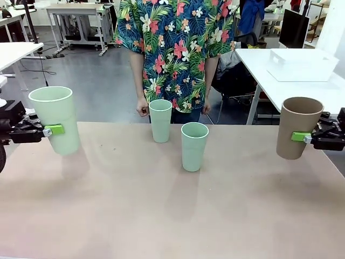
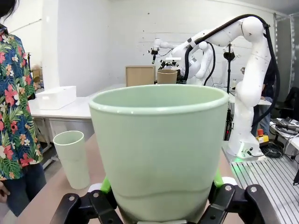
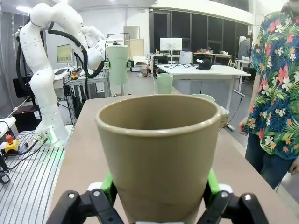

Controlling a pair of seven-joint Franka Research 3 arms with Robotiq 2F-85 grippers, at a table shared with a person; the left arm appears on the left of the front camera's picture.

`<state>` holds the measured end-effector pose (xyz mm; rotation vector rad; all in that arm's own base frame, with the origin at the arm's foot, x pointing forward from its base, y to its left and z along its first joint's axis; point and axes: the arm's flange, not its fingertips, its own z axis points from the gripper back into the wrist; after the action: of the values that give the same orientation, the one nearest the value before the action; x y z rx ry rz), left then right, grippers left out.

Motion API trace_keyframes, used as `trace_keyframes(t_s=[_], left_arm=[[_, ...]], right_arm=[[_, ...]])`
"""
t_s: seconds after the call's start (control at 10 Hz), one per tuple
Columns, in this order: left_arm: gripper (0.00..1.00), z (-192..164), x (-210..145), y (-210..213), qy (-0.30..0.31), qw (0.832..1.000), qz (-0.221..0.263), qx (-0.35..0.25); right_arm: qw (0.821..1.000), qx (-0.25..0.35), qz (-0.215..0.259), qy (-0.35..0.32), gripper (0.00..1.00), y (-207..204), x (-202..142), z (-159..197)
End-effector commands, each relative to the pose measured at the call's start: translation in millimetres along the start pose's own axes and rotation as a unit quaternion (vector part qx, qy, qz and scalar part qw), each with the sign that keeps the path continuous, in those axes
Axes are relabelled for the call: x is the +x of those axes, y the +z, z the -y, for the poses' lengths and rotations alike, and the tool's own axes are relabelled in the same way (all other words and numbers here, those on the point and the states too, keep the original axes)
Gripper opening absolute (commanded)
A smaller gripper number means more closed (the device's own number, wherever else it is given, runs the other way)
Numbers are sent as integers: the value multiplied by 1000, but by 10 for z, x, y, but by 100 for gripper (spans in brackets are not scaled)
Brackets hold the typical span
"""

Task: Stack the cups and store them in the basket.
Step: Pick up two Reusable plastic cups , one in each hand, then place the stack of Reusable plastic cups into the Pantry Basket.

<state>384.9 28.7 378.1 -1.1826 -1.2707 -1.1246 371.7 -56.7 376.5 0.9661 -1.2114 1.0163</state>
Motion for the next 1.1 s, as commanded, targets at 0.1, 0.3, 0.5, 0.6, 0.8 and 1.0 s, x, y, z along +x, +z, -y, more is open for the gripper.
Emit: trace_keyframes(t_s=[0.1,0.3,0.5,0.6,0.8,1.0], left_arm=[[86,21,28,27,-9,1000,4,-8],[86,21,28,27,-9,1000,4,-8],[86,21,28,27,-9,1000,4,-8],[86,21,28,27,-9,1000,4,-8],[86,21,28,27,-9,1000,4,-8],[86,21,28,27,-9,1000,4,-8]], right_arm=[[1000,1,4,7,87,-4,35,-6],[1000,1,4,7,87,-4,35,-6],[1000,1,4,7,87,-4,35,-6],[1000,1,4,7,87,-4,35,-6],[1000,1,4,7,87,-4,35,-6],[1000,1,4,7,87,-4,35,-6]])
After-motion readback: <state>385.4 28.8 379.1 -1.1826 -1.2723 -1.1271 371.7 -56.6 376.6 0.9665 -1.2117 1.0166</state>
